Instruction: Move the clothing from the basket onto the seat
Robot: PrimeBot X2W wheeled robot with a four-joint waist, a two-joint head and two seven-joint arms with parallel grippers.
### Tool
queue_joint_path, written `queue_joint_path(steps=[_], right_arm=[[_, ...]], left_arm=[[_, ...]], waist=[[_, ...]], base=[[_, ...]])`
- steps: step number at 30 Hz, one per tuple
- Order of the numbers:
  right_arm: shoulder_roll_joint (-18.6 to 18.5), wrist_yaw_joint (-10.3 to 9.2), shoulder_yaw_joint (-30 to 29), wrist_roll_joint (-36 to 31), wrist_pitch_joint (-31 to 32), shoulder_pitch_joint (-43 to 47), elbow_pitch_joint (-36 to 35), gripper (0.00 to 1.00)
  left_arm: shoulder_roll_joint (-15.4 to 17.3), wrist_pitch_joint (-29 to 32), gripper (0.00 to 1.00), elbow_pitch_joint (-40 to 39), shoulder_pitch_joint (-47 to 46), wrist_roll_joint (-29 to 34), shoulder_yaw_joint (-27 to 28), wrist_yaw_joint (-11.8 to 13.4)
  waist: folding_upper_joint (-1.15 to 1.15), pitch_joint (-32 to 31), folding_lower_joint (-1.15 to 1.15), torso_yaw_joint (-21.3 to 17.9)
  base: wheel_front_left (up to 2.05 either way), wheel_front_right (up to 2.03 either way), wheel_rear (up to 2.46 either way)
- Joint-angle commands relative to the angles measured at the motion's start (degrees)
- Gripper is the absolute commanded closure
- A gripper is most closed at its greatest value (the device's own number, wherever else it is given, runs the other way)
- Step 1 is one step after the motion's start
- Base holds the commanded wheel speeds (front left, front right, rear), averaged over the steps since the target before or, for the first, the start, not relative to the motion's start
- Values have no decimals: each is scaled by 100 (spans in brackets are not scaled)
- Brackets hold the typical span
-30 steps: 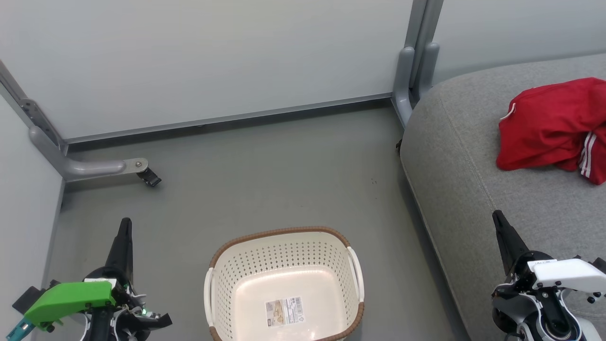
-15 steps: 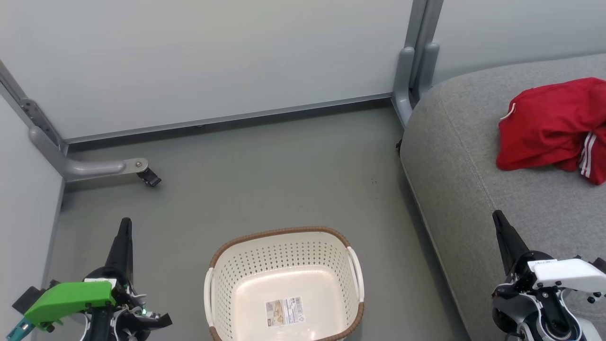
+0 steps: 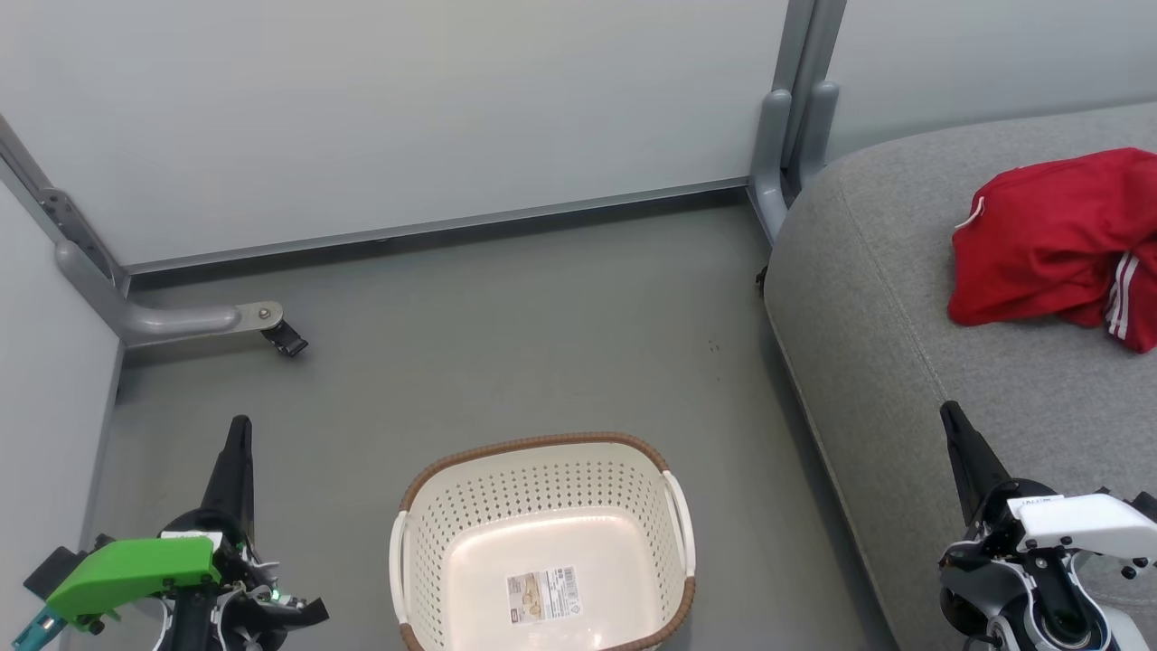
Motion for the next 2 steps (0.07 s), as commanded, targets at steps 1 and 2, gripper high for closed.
queue_joint_path(steps=[1, 2], right_arm=[[-14, -2, -19, 7, 23, -30, 9, 100], [-13, -2, -19, 7, 24, -30, 9, 100]], left_arm=[[0, 21, 100, 1, -69, -16, 13, -25], [0, 21, 100, 1, -69, -16, 13, -25]], waist=[[0, 0, 0, 0], [0, 0, 0, 0]], base=[[0, 0, 0], [0, 0, 0]])
